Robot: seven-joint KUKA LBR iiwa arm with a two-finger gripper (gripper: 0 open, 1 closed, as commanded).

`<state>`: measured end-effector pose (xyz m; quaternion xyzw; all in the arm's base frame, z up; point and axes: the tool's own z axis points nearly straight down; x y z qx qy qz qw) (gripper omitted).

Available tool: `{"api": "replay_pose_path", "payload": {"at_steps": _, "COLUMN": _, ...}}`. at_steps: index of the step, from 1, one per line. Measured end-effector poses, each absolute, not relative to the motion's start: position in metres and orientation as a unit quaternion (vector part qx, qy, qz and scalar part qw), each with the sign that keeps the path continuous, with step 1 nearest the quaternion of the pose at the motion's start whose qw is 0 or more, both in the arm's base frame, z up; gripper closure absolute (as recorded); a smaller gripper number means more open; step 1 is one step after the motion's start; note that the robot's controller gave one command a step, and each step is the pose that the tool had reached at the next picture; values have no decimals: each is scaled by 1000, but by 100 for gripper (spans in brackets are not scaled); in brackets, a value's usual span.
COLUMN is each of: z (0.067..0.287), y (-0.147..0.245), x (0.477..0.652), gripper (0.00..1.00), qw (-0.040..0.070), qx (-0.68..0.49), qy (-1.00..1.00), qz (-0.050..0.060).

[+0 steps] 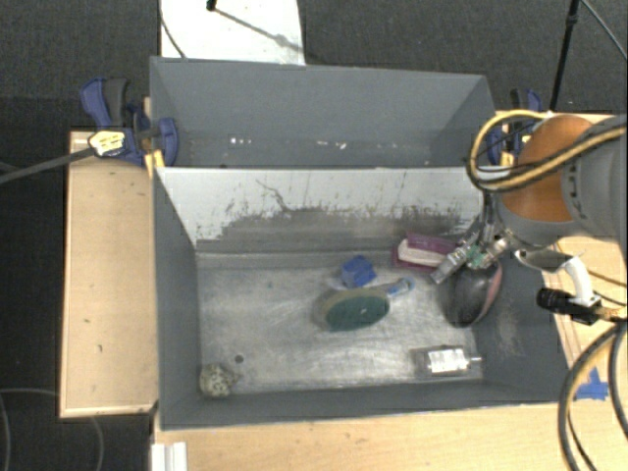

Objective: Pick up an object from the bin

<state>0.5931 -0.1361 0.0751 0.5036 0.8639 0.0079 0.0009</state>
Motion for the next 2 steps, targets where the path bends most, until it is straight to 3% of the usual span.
{"api": "replay_pose_path", "payload": {"at_steps": 1, "z": 164, "y": -136, "x": 595, "gripper": 100, "qw": 4, "qx": 501, "qy": 866, "qz": 1}}
{"api": "replay_pose_path", "payload": {"at_steps": 2, "z": 199, "y": -136, "x": 596, "gripper": 100, "qw": 2, "qx": 496, "qy": 868, "qz": 0}}
